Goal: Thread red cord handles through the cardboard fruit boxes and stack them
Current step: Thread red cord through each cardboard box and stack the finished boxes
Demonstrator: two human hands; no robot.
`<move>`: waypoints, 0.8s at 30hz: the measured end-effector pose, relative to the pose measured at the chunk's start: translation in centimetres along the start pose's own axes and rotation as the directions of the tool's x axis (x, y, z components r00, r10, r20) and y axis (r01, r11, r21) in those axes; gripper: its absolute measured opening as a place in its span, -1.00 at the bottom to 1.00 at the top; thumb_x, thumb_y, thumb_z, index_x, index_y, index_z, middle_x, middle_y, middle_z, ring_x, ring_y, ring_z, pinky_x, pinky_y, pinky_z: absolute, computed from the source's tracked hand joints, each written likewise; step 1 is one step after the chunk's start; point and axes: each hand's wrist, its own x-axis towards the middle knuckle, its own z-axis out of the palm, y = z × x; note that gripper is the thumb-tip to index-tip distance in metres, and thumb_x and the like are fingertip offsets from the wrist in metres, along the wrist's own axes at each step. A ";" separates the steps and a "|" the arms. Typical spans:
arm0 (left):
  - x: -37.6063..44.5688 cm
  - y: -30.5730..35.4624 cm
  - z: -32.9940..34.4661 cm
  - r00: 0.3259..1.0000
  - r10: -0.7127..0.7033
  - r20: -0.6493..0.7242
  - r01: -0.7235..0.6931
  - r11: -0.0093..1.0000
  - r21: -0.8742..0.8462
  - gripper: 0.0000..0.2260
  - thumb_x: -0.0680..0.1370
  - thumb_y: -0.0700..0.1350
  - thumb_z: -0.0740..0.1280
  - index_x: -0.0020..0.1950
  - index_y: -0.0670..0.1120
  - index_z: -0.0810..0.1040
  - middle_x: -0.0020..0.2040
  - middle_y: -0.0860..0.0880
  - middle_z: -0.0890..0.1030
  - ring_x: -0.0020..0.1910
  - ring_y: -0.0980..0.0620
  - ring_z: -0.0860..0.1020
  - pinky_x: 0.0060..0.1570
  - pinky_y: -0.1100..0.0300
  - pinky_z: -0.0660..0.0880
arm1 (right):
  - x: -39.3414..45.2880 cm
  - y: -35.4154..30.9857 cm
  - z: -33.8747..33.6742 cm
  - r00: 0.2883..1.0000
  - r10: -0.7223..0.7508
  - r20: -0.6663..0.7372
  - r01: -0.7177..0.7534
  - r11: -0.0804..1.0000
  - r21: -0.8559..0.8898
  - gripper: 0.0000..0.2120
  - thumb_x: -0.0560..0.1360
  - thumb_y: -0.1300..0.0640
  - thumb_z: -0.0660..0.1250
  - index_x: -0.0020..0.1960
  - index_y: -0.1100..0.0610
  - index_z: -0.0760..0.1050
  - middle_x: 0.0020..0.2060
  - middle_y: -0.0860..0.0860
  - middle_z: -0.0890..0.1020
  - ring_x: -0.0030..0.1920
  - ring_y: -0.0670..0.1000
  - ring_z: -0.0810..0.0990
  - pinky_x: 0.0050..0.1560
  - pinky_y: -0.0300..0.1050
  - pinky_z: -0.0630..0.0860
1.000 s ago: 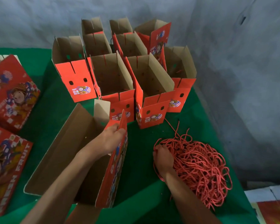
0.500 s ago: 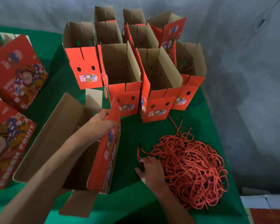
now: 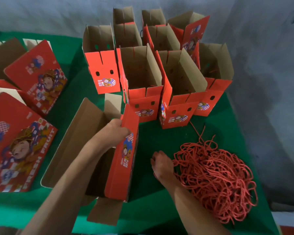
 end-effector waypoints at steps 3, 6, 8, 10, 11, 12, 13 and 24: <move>0.2 -0.4 -0.2 0.996 -0.025 0.090 0.029 0.998 -0.047 -0.89 0.61 -0.07 0.31 0.09 -0.08 0.56 -0.13 -0.06 0.75 -0.18 -0.03 0.74 -0.10 0.01 0.67 | -1.1 -0.3 -0.5 0.994 -0.049 -0.095 0.057 0.995 0.081 -0.80 0.65 0.03 0.27 -0.01 0.12 0.60 -0.03 0.05 0.60 0.00 0.10 0.61 0.01 0.00 0.55; 0.5 -1.5 -0.3 0.985 -0.069 0.158 0.095 0.982 -0.165 -0.76 0.63 0.00 0.28 0.13 -0.14 0.58 -0.12 -0.10 0.75 -0.18 -0.07 0.74 -0.19 0.10 0.66 | -2.2 -1.5 -2.2 0.984 -0.030 -0.178 0.113 0.869 0.482 -0.83 0.69 0.02 0.28 0.01 0.10 0.52 -0.15 -0.03 0.62 -0.17 0.00 0.60 -0.16 -0.05 0.51; 0.7 -2.3 -0.3 0.971 -0.093 0.218 0.149 0.956 -0.253 -0.71 0.60 0.05 0.29 0.14 -0.14 0.61 -0.09 -0.13 0.75 -0.17 -0.11 0.74 -0.29 0.15 0.64 | -2.7 -3.1 -3.9 0.984 -0.011 -0.177 0.136 0.686 0.714 -0.87 0.69 0.03 0.29 0.04 0.08 0.51 -0.22 -0.05 0.62 -0.28 -0.07 0.59 -0.28 -0.14 0.48; 1.0 -3.1 -0.2 0.958 -0.112 0.263 0.190 0.937 -0.293 -0.64 0.54 0.12 0.36 0.16 -0.12 0.64 -0.04 -0.16 0.74 -0.12 -0.14 0.74 -0.24 0.12 0.65 | -2.6 -4.5 -5.3 0.982 0.017 -0.187 0.147 0.548 0.823 -0.91 0.67 0.07 0.35 0.00 0.05 0.57 -0.24 -0.07 0.65 -0.28 -0.10 0.60 -0.24 -0.19 0.52; 1.3 -3.4 -0.2 0.954 -0.118 0.275 0.203 0.931 -0.305 -0.61 0.50 0.14 0.39 0.17 -0.12 0.65 -0.01 -0.17 0.74 -0.09 -0.15 0.73 -0.18 0.08 0.65 | -2.5 -4.9 -5.9 0.984 0.013 -0.175 0.145 0.504 0.851 -0.92 0.65 0.07 0.37 -0.02 0.01 0.61 -0.21 -0.07 0.69 -0.22 -0.12 0.65 -0.19 -0.22 0.56; 1.7 -3.8 -0.2 0.952 -0.121 0.280 0.210 0.926 -0.313 -0.58 0.47 0.15 0.42 0.17 -0.12 0.66 0.00 -0.18 0.73 -0.07 -0.17 0.73 -0.12 0.05 0.64 | -2.5 -5.0 -6.2 0.987 -0.001 -0.160 0.141 0.476 0.868 -0.92 0.64 0.07 0.38 -0.01 -0.02 0.64 -0.16 -0.10 0.72 -0.15 -0.13 0.68 -0.13 -0.24 0.58; 2.1 -4.0 -0.3 0.952 -0.123 0.282 0.214 0.924 -0.319 -0.55 0.44 0.17 0.44 0.17 -0.11 0.66 0.02 -0.18 0.73 -0.05 -0.18 0.73 -0.08 0.02 0.64 | -2.5 -5.0 -6.3 0.990 -0.016 -0.143 0.135 0.456 0.880 -0.91 0.64 0.07 0.39 -0.01 -0.04 0.67 -0.11 -0.12 0.74 -0.08 -0.13 0.70 -0.06 -0.24 0.60; 3.3 -4.7 0.5 0.958 -0.110 0.265 0.226 0.858 -0.461 -0.29 0.20 0.22 0.61 0.21 -0.18 0.66 0.05 -0.23 0.71 -0.05 -0.19 0.71 0.17 -0.14 0.54 | -2.7 -5.7 -5.1 0.994 0.102 -0.048 0.063 -0.144 0.988 -0.93 0.59 0.28 0.41 0.02 0.24 0.68 -0.19 0.11 0.71 -0.17 0.01 0.65 -0.06 -0.16 0.60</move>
